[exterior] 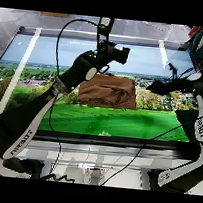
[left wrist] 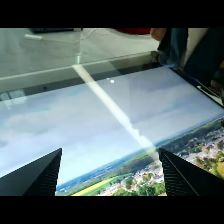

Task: Fold the clothes and pants, and hang the long-sleeved shirts on hangers.

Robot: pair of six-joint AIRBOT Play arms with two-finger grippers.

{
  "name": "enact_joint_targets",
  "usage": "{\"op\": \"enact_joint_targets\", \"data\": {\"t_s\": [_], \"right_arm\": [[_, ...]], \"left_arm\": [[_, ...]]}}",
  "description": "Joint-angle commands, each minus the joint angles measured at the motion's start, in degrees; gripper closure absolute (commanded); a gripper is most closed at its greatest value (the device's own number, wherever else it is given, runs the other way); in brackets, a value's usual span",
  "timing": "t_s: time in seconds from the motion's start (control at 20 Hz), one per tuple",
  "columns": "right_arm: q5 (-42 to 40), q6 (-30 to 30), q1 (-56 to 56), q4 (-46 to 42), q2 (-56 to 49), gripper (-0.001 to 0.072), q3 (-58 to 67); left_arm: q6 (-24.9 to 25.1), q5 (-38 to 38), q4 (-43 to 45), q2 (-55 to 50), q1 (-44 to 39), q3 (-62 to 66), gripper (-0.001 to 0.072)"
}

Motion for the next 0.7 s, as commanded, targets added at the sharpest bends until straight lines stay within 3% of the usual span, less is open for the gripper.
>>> {"op": "enact_joint_targets", "data": {"t_s": [0.0, 0.15, 0.3, 0.5, 0.65], "right_arm": [[-6.6, 3.0, 3.6, 7.6, -1.6, 0.0001, -6.7], [-17.2, 7.1, 8.8, 11.9, -2.0, 0.0001, -5.9], [-23.3, 12.2, 12.4, 7.5, -2.6, 0.0001, -3.2], [-21.3, 24.9, 14.3, -8.7, -4.5, 0.0003, 1.9], [-15.8, 30.5, 13.6, -12.6, -6.7, 0.0003, 4.7]], "left_arm": [[0.0, -6.0, 0.3, 1.1, 0.9, 0.0, 0.0011], [0.0, -10.1, 0.3, 1.0, 0.9, -0.2, 0.0011], [0.0, -10.6, 0.3, 1.0, 0.9, -0.2, 0.001], [0.0, -10.7, 0.3, 1.0, 0.9, -0.2, 0.0011], [0.0, -11.8, 0.3, 1.0, 0.9, -0.2, 0.0011]]}}
